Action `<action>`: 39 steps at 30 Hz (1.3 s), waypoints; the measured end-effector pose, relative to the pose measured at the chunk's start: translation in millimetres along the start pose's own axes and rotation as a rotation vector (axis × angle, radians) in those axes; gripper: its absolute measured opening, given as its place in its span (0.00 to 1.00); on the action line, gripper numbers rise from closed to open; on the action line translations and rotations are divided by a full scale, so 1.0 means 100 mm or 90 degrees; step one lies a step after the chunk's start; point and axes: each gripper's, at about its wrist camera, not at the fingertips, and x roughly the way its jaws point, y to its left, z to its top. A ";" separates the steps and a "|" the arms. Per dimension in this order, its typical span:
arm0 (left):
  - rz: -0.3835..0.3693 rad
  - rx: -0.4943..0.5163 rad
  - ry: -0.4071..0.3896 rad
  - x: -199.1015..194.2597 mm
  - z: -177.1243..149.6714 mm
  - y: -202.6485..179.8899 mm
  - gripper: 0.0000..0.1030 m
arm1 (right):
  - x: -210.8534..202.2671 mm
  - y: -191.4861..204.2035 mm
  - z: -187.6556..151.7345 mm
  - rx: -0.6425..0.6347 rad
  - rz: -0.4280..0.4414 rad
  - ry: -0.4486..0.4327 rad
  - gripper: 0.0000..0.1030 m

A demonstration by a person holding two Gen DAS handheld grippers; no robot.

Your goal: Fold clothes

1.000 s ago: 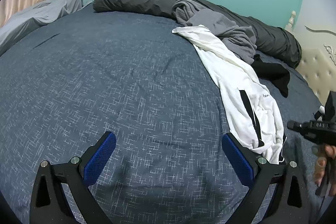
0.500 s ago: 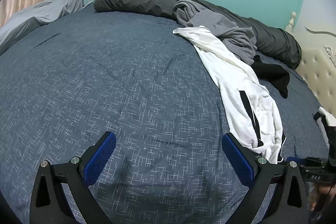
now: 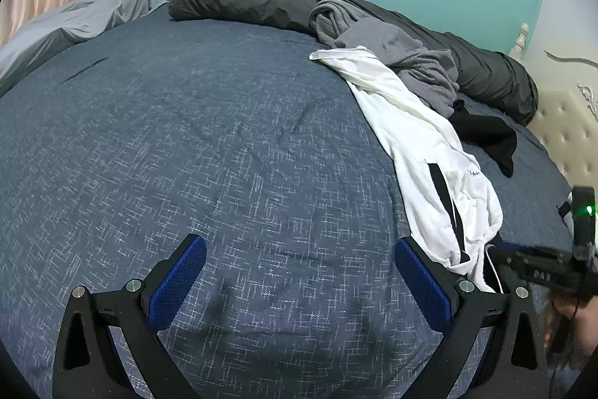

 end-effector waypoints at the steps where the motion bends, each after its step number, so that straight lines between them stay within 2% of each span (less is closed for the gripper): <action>1: -0.001 0.000 0.000 0.00 0.00 0.00 1.00 | 0.02 0.02 0.05 -0.010 -0.005 -0.004 0.41; 8: -0.005 0.004 0.004 0.02 -0.01 -0.04 1.00 | 0.13 0.16 0.24 -0.111 -0.030 -0.003 0.42; 9: -0.006 0.004 0.004 0.02 -0.01 -0.04 1.00 | 0.14 0.19 0.24 -0.117 -0.031 0.001 0.44; 12: -0.008 0.006 0.005 0.03 -0.01 -0.06 1.00 | 0.16 0.07 0.24 -0.089 -0.010 0.016 0.53; 16: -0.011 0.012 0.007 0.03 -0.02 -0.10 1.00 | 0.17 0.00 0.13 -0.063 0.018 0.032 0.52; 17: -0.011 0.016 0.008 0.03 -0.03 -0.11 1.00 | 0.17 0.02 0.09 -0.069 0.020 0.034 0.48; 21: -0.011 0.026 0.011 0.02 -0.04 -0.15 1.00 | 0.14 0.05 0.08 -0.058 0.045 0.035 0.09; 24: -0.030 0.027 0.008 -0.09 -0.05 -0.23 1.00 | 0.02 0.04 0.14 -0.030 0.074 0.021 0.06; 28: -0.063 0.028 0.003 -0.27 -0.05 -0.37 1.00 | -0.37 0.08 0.30 -0.003 0.104 -0.016 0.05; 33: -0.106 0.029 -0.004 -0.52 -0.06 -0.55 1.00 | -1.00 0.26 0.58 -0.008 0.130 -0.071 0.05; 39: -0.143 0.043 -0.008 -1.04 -0.13 -0.82 1.00 | -1.78 0.47 0.67 -0.021 0.142 -0.129 0.04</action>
